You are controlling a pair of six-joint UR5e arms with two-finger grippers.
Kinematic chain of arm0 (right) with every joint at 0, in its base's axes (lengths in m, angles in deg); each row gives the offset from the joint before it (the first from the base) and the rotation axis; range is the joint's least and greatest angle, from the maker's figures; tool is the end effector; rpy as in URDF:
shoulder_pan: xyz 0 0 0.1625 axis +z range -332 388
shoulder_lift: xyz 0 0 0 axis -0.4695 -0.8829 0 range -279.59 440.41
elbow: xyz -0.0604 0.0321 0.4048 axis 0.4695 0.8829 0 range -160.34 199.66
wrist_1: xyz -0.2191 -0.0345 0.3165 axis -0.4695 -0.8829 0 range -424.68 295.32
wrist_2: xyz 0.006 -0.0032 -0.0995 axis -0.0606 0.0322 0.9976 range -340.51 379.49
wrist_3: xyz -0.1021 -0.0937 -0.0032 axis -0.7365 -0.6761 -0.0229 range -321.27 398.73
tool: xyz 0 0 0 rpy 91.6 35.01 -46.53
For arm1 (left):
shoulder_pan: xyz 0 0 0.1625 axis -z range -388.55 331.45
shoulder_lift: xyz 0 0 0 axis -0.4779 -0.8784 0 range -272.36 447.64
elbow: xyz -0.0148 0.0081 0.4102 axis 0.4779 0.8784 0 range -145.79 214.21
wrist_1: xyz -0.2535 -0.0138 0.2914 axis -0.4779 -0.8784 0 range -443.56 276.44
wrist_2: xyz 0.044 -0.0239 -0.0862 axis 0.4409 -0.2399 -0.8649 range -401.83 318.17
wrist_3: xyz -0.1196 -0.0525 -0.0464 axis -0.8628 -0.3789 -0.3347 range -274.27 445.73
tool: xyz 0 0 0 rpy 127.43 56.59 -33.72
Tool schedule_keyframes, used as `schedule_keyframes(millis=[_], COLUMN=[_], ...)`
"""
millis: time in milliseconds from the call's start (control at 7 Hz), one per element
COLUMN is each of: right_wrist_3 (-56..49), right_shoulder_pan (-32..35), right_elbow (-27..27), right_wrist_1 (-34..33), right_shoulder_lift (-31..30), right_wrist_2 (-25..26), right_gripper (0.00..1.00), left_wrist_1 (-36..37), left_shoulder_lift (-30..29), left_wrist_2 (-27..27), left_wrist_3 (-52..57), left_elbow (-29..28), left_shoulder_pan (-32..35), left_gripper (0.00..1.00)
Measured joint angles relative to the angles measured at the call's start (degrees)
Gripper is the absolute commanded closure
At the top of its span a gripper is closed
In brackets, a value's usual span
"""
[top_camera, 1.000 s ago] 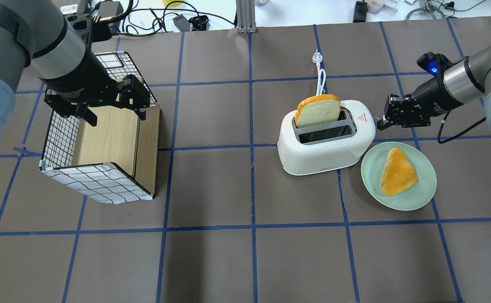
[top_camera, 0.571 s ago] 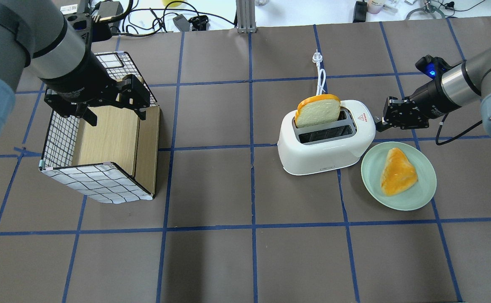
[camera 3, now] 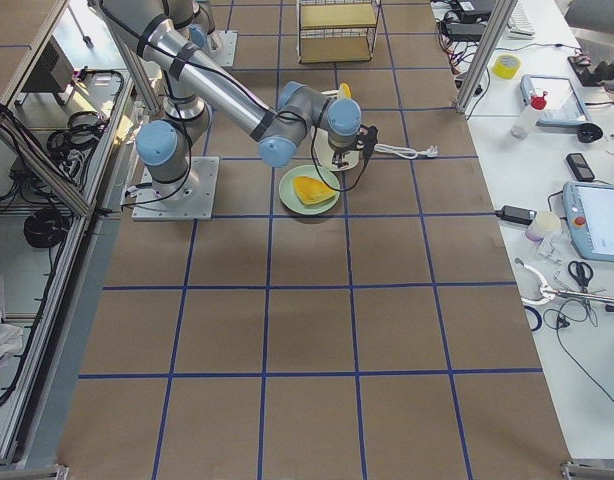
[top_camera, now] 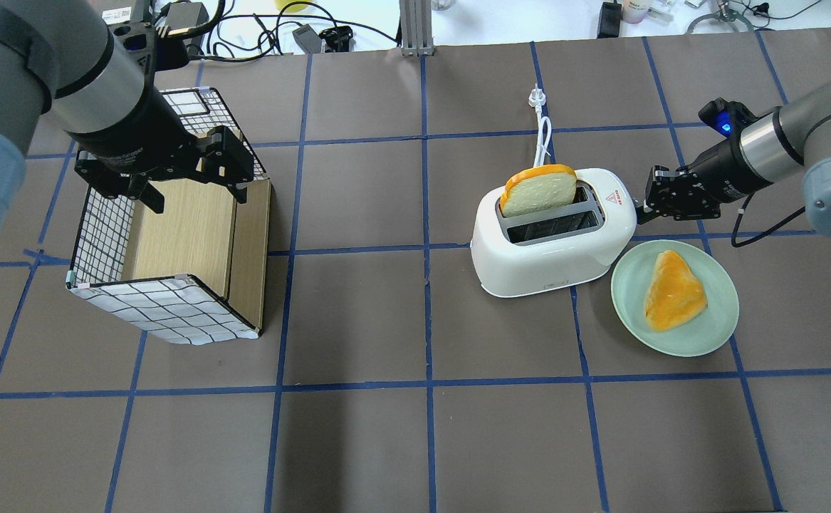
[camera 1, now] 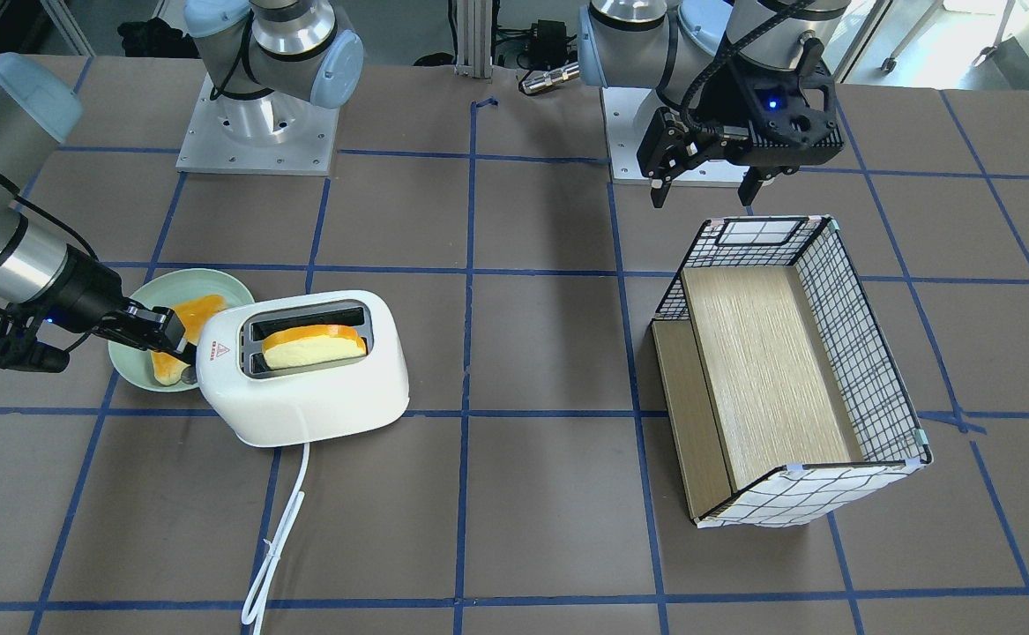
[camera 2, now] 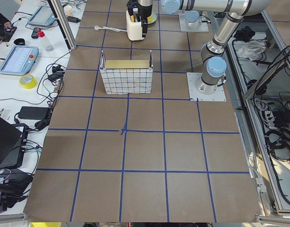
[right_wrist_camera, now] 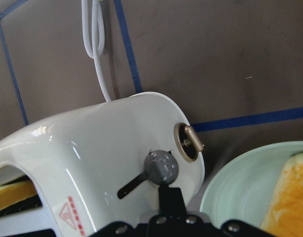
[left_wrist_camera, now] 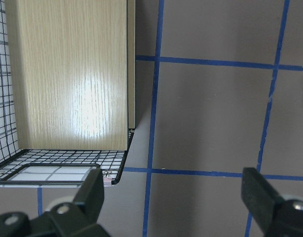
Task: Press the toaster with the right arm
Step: 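Press the toaster's grey lever down with the right gripper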
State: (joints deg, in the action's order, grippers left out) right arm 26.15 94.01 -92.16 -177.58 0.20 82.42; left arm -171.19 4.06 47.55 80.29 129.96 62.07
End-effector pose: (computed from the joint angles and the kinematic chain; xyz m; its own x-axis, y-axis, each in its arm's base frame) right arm -0.0070 -0.4989 0.2399 -0.8542 0.2182 -0.4720 0.2212 0.9740 0.0500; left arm -0.1392 -0.4223 0.4416 -0.9964 -0.0835 0.0158 -0.0842 0.9951 -0.0517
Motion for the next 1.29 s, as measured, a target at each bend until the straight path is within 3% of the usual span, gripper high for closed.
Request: schedule_keyframes(millis=[1286], right_wrist_3=[0.9], right_shoulder_pan=[0.0], right_elbow=[-0.1], right_wrist_1=[-2.4], right_shoulder_lift=[3.4], right_wrist_2=[0.0], right_gripper=[1.00], left_wrist_1=[0.0], left_shoulder_lift=[0.0], left_wrist_2=[0.0], left_wrist_3=[0.0], left_elbow=[0.0], left_shoulder_pan=[0.0], left_gripper=[0.00])
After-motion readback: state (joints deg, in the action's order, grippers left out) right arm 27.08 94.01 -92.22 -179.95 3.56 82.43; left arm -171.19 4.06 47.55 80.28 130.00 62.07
